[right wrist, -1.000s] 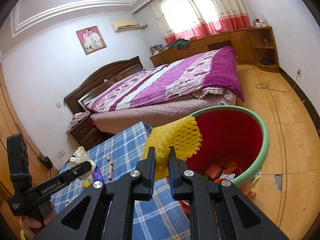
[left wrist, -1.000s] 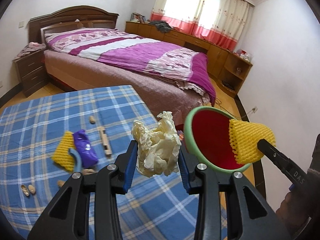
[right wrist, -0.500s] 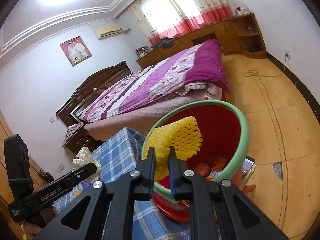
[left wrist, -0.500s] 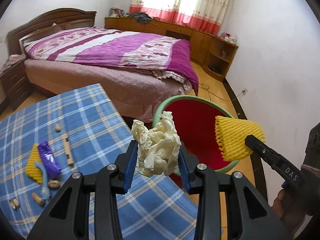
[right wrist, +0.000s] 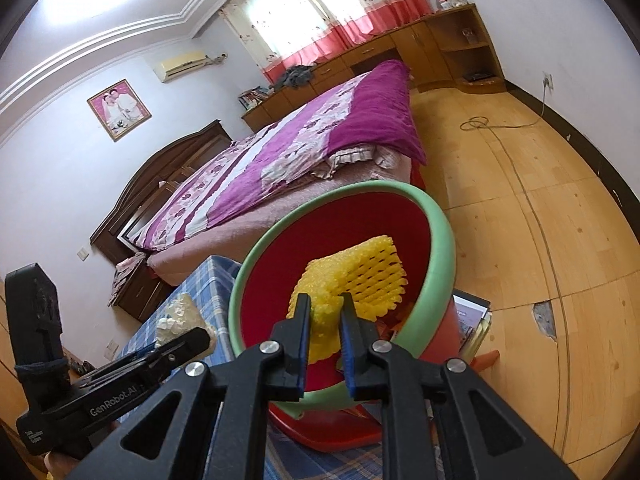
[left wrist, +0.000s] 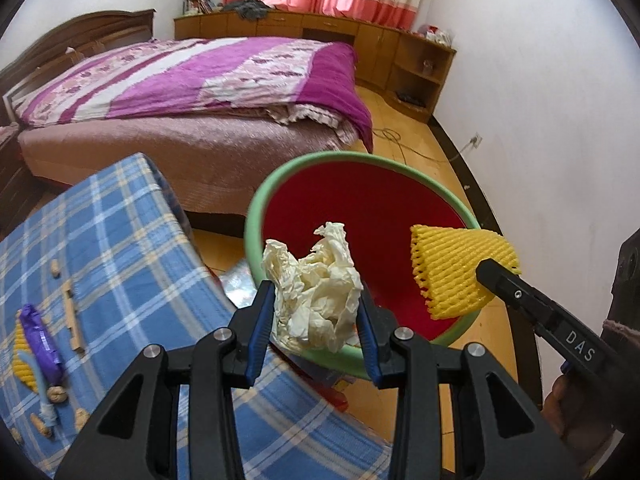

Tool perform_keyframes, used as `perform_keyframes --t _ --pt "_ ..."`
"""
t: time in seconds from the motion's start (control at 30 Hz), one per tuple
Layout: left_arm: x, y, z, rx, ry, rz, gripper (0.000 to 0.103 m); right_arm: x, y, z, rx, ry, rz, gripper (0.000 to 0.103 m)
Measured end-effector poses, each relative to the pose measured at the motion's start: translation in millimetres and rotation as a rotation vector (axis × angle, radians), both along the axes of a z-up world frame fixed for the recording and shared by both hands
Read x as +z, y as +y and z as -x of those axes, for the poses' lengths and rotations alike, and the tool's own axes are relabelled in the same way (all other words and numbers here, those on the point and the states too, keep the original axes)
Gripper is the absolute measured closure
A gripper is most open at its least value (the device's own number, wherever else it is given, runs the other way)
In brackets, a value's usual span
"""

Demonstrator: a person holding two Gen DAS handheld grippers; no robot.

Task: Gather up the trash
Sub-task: 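Carry the tissue and foam net over the bucket and open both tools, then move both tools back from the bucket over the table items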

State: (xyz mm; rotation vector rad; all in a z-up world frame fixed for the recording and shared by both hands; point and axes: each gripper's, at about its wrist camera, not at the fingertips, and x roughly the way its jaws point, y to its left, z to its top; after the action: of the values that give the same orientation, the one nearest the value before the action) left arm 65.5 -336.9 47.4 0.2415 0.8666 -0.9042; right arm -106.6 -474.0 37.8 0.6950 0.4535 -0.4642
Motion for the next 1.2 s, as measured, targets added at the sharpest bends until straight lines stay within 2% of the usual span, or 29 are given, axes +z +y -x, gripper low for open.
perform_keyframes --t 0.3,0.57,0.83,1.2 --pt "-8.7 -17.5 -4.1 -0.025 0.031 -0.020 0.061 -6.6 -7.8 -0.7 -0.008 0.005 -0.021 0.078" --pt "-12.9 -21.5 -5.7 -0.020 0.013 -0.040 0.041 -4.9 -7.0 1.8 -0.014 -0.002 -0.026 0.070" --pt "-12.2 -15.2 -7.1 -0.016 0.008 -0.024 0.038 -3.6 -5.7 1.4 -0.015 -0.004 -0.040 0.062" --pt "-10.4 17.4 -11.4 0.043 0.065 0.019 0.038 -2.3 -1.9 3.4 -0.014 -0.004 -0.039 0.054"
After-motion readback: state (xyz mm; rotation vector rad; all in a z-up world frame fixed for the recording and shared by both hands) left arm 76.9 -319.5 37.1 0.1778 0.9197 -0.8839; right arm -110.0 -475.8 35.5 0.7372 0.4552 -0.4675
